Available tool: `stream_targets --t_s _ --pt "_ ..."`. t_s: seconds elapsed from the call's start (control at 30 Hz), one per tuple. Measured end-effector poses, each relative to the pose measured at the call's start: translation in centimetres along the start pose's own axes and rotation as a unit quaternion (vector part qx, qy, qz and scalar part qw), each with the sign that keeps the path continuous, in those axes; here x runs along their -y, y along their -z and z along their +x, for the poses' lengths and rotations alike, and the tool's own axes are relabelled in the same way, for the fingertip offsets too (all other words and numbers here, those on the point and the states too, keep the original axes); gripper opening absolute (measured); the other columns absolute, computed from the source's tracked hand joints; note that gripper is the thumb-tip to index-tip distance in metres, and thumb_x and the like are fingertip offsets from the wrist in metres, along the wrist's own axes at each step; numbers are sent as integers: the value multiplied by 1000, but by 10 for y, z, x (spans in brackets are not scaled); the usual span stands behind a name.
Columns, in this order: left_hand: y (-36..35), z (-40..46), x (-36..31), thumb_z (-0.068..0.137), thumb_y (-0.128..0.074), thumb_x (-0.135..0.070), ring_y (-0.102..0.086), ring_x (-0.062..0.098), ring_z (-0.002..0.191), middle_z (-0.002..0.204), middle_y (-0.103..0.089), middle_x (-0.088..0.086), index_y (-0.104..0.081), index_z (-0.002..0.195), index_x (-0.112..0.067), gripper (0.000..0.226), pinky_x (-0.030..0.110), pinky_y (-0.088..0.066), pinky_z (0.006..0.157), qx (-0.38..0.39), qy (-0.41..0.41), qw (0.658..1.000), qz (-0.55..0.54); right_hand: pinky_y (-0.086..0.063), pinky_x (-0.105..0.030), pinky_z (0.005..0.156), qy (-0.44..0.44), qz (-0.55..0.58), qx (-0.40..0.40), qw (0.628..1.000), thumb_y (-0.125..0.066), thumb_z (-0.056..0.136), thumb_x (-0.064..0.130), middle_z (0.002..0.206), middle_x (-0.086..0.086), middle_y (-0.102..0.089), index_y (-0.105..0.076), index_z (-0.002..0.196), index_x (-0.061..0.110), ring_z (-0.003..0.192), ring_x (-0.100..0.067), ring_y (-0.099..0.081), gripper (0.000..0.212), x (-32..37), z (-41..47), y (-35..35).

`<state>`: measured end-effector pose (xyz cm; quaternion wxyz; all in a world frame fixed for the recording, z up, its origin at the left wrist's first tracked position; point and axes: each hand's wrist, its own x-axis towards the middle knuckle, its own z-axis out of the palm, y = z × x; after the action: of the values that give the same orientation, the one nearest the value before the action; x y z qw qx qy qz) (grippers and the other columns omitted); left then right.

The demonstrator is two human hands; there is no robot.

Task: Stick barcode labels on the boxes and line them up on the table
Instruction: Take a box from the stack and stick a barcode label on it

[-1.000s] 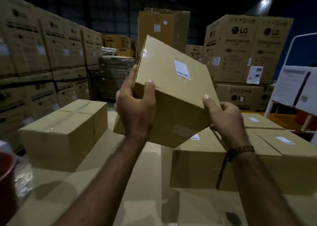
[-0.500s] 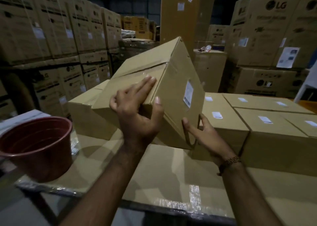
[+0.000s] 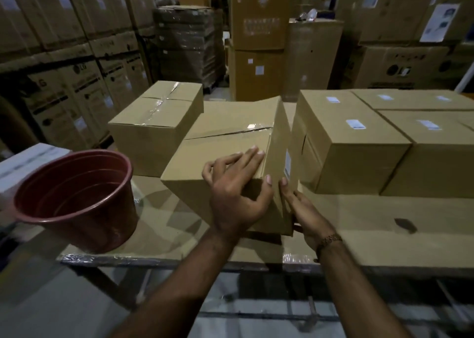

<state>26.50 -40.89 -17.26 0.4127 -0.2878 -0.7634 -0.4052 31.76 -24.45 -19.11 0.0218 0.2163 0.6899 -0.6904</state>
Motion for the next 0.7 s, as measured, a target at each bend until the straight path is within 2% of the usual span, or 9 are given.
stream_targets --t_s 0.1,0.2,0.27,0.43,0.47,0.5,0.57,0.63,0.7 --pt "-8 -15 11 85 -77 -35 -62 21 122 139 -69 -6 -74 132 -18 50 57 -37 103 28 -9 999 -19 -56 -27 74 -26 17 -5 999 -53 90 78 122 9 -72 -58 144 38 110 -15 -69 67 -18 5 -7" --pt "-18 -32 25 85 -77 -33 -62 22 122 140 -68 -4 -73 133 -16 51 55 -38 104 59 -17 998 -32 -55 -42 97 -66 20 -7 998 -49 77 93 130 5 -72 -65 140 43 119 -21 -65 82 -36 16 -9" --pt "-26 -40 29 85 -77 -33 -62 24 123 140 -68 -3 -73 133 -16 51 53 -38 104 79 -27 996 -30 -51 -51 107 -96 43 -4 994 -44 76 95 132 0 -71 -68 136 41 122 -25 -63 85 -42 20 -11" --pt "-45 -63 34 88 -75 -29 -62 25 125 138 -69 3 -73 133 -12 48 57 -43 103 187 -100 977 -31 -52 -47 100 -86 81 -19 993 -38 88 90 129 -3 -73 -74 125 36 118 -24 -65 75 -37 30 -7" --pt "-45 -67 37 90 -74 -29 -60 24 129 141 -68 3 -71 135 -12 49 56 -42 106 203 -102 973 -29 -52 -46 99 -71 84 -36 993 -40 88 89 137 -1 -68 -68 135 33 121 -22 -63 78 -34 34 -4" --pt "-44 -69 41 90 -72 -29 -59 24 131 143 -66 2 -70 137 -13 49 55 -41 108 208 -98 973 -27 -51 -47 103 -52 81 -62 993 -46 85 90 150 1 -59 -54 150 30 130 -23 -58 89 -30 40 0" --pt "-40 -71 48 89 -70 -27 -59 23 133 144 -66 3 -71 135 -12 49 54 -38 112 203 -95 974 -18 -40 -52 119 -1 39 -139 990 -58 75 92 168 2 -38 -25 167 32 148 -26 -44 115 -23 50 9" --pt "-37 -72 53 84 -68 -22 -59 25 132 142 -66 7 -72 130 -8 48 55 -37 113 205 -102 973 -16 -34 -46 123 68 -39 -198 977 -65 67 94 170 1 -34 -22 168 32 153 -26 -38 126 -13 60 19" --pt "-33 -72 62 79 -65 -15 -59 30 130 138 -66 13 -72 125 -2 48 59 -37 114 215 -105 971 -26 -31 -38 122 123 -128 -219 959 -76 79 75 173 -1 -26 -21 168 30 156 -26 -32 113 -1 68 27"
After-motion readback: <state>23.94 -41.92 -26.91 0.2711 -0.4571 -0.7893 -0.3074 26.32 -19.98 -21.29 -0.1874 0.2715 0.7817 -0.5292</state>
